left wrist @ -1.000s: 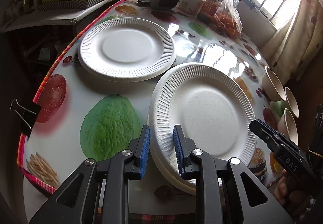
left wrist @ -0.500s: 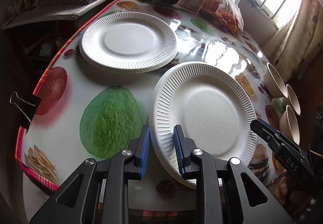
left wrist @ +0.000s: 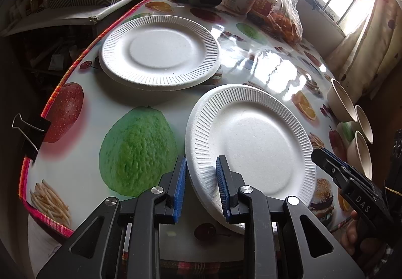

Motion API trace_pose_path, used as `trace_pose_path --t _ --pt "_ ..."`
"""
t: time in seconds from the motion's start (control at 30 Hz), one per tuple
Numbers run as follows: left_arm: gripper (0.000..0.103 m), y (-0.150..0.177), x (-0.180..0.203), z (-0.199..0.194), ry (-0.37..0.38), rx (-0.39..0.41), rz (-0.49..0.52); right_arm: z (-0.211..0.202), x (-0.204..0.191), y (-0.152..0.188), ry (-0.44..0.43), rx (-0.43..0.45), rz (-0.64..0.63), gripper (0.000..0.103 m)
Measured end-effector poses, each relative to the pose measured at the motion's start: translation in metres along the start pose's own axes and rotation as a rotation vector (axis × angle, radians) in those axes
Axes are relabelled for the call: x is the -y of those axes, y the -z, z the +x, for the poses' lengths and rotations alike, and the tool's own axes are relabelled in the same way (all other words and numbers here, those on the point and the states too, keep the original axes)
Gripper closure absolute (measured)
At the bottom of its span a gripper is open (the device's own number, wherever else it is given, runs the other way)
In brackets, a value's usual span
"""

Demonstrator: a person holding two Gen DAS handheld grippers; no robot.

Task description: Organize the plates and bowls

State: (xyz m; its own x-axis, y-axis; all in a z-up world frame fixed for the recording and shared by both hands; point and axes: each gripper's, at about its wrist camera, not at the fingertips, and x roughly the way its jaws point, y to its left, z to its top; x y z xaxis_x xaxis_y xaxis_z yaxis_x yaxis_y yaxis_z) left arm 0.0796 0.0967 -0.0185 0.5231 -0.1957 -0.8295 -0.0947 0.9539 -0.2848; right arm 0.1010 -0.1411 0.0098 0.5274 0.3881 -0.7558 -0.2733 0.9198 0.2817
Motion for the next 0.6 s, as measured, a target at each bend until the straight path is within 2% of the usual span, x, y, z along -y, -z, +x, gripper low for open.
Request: trace_pose_path --t 0.43,0.5,0.6 --pt "0.069 -0.002 -0.002 -0.0037 -0.003 0.016 -0.007 -0.0028 0.0004 -0.0037 0.011 0.008 0.004 0.074" --pt "0.066 -0.0026 -0.0023 -0.0054 -0.002 0.022 -0.008 -0.0031 -0.0003 -0.0054 0.015 0.012 0.004 0.069" --pt "0.066 -0.0059 -0.003 -0.008 -0.01 0.031 -0.008 -0.0048 -0.001 -0.0085 0.018 0.021 0.001 0.067"
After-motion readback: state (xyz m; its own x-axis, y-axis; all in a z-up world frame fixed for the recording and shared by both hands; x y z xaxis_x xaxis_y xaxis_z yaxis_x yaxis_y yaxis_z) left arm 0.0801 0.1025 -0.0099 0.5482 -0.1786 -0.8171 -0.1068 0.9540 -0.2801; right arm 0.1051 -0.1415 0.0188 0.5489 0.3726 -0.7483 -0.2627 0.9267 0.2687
